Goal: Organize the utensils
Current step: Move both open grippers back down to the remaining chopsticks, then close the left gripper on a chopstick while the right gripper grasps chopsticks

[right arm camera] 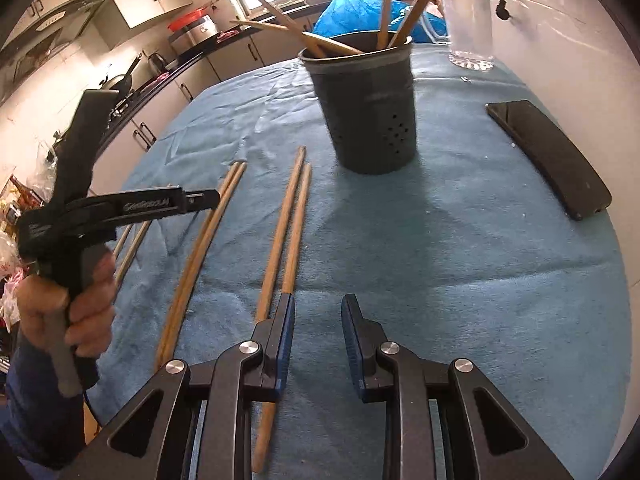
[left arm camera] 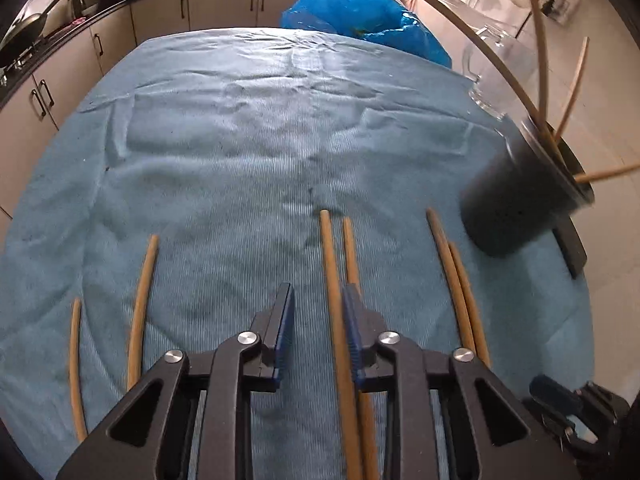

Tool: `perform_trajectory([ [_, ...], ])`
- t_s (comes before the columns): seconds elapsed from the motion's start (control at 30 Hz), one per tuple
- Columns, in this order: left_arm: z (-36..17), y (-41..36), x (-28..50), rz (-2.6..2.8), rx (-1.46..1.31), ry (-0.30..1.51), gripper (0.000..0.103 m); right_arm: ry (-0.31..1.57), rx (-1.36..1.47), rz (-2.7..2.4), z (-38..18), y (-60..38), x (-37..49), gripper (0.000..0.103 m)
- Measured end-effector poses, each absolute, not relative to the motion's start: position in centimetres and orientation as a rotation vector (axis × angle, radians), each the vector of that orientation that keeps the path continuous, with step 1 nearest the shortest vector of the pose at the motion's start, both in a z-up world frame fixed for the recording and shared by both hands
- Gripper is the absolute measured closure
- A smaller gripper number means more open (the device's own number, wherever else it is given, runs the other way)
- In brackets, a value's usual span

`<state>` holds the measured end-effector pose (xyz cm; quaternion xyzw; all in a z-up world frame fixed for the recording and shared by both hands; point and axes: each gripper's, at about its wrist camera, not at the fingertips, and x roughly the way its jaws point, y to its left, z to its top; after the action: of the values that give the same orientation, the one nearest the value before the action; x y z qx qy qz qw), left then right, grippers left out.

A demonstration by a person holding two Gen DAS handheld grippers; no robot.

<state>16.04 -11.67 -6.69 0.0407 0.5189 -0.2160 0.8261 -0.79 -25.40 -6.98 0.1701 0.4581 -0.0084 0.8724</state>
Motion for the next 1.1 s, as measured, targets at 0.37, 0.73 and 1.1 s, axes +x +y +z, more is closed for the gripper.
perform_trajectory([
  [0.37,-7.0,-5.7,14.2,-0.463,-0.023,1.134,0.097,0.920,0.318,0.003,-4.7,-24.9,2.8,0.076],
  [0.73,-7.2,-5.0,13.7,-0.477,-0.043,1.118,0.096,1.044,0.174,-0.072,-8.0,-21.7,9.1,0.076],
  [1.1,-7.2,-4.6,13.3,-0.479,-0.046,1.116,0.096,1.072,0.100,0.081,-7.9,-18.6,5.6,0.087],
])
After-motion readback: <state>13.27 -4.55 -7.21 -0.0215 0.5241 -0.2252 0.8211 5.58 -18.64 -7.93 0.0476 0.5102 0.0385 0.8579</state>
